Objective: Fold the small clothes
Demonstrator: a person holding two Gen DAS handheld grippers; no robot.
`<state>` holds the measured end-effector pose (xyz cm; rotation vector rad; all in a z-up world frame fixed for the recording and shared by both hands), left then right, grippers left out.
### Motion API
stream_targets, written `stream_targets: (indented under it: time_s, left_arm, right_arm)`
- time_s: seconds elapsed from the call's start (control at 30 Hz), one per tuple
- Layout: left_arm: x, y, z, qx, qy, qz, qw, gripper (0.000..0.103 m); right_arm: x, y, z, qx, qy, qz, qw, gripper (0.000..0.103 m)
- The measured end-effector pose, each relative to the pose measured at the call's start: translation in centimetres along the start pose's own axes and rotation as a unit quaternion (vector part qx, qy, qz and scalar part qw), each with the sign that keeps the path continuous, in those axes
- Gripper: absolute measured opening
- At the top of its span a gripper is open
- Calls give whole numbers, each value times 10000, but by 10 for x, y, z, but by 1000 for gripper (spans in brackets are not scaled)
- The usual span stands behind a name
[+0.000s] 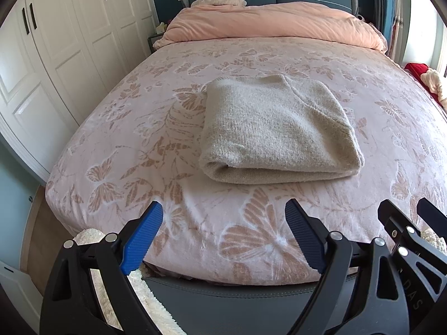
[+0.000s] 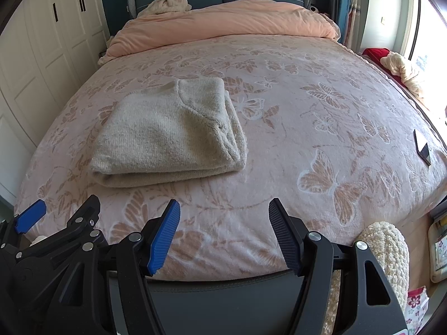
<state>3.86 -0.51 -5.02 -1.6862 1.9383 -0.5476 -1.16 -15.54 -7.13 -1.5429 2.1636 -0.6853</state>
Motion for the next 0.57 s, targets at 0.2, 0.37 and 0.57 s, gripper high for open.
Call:
stream_targets:
  time_s: [0.2,0.37,0.57]
  left_arm:
    - [0,0,0,5,-15,0,10000,86]
    - [0,0,0,15,-34,17,10000,86]
    - [-1,-1,1,-19,-35,22,10000,86]
  right_arm:
    - [0,1,0,-3,22,11,10000,65]
    - [-1,3,0,-14,35,10,10000,65]
    - [-4,6,0,-20,71,29,10000,65]
Point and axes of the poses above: each gripper's, at about its wrist camera, not at the fingertips, and z roughly the way its jaws point, x to its right, y to its underside, the point moved 9 cm from there along z, roughly the way its jaws point
